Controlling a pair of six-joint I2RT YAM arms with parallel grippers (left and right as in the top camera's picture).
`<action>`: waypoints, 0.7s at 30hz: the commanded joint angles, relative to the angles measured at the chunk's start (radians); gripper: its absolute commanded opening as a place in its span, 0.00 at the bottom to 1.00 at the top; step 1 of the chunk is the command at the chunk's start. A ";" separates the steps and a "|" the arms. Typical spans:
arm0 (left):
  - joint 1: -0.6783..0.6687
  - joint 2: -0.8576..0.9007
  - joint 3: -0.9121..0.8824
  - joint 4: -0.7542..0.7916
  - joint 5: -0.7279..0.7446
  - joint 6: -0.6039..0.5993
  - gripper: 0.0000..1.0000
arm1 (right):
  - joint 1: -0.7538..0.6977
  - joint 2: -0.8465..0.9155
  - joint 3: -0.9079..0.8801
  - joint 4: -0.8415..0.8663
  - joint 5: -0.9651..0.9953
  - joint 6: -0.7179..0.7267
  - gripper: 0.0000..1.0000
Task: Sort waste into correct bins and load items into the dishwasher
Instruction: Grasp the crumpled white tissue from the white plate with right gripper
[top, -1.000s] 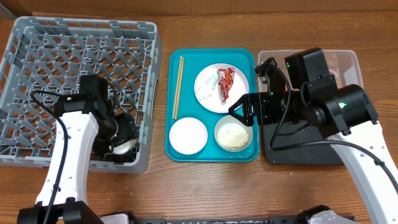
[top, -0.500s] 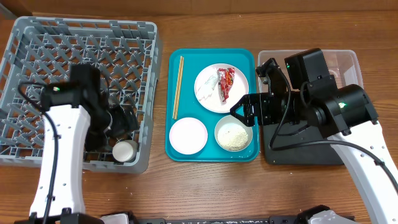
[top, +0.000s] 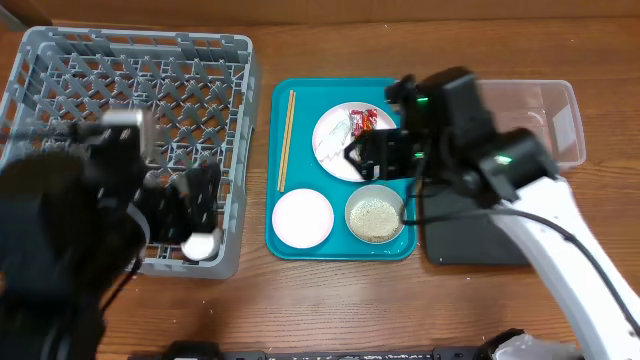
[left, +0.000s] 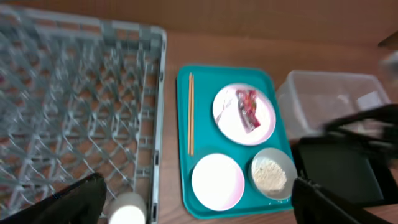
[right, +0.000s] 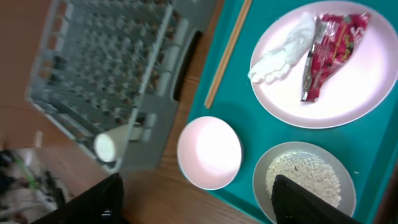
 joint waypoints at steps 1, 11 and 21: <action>-0.005 -0.058 0.008 -0.006 0.001 0.040 1.00 | 0.077 0.145 0.011 0.049 0.214 0.025 0.77; -0.005 -0.116 0.008 -0.110 0.001 0.037 1.00 | 0.051 0.537 0.013 0.408 0.306 0.116 0.77; -0.005 -0.109 0.006 -0.188 0.001 0.037 1.00 | 0.033 0.686 0.013 0.595 0.227 0.353 0.47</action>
